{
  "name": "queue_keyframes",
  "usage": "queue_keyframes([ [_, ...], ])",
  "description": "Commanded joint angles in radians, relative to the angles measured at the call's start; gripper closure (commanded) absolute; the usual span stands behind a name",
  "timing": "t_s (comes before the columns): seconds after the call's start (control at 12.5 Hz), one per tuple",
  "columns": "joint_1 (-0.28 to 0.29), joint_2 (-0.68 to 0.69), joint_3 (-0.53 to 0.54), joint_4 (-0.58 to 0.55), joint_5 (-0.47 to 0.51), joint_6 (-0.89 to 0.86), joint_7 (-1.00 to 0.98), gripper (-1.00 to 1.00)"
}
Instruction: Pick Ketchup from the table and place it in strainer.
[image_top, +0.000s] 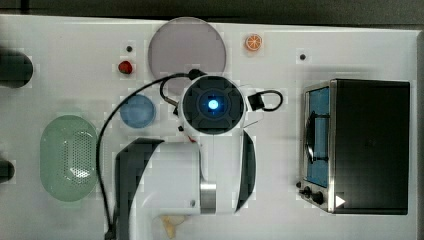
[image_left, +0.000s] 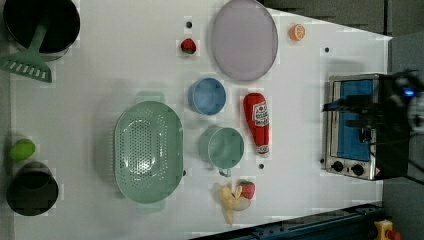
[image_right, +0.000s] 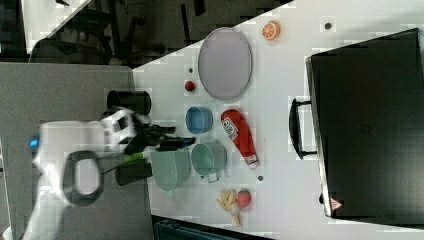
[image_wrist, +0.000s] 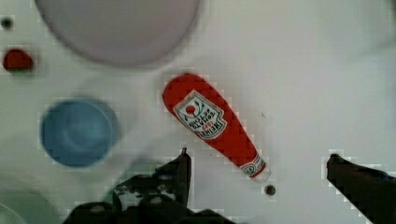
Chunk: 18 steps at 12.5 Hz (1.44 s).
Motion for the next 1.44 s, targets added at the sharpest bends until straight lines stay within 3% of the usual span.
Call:
queue_keyframes([
  [0.08, -0.016, 0.011, 0.03, -0.086, -0.005, 0.136, -0.311, -1.0],
  [0.4, -0.012, 0.109, 0.047, -0.184, -0.005, 0.354, -0.574, -1.0],
  [0.72, -0.012, 0.236, 0.047, -0.228, -0.005, 0.509, -0.578, -1.0],
  [1.28, -0.012, 0.385, 0.044, -0.229, -0.005, 0.613, -0.577, -1.0],
  [1.36, -0.011, 0.394, 0.045, -0.229, -0.005, 0.624, -0.574, -0.93],
  [1.44, -0.011, 0.399, 0.043, -0.229, -0.005, 0.645, -0.574, -0.69],
])
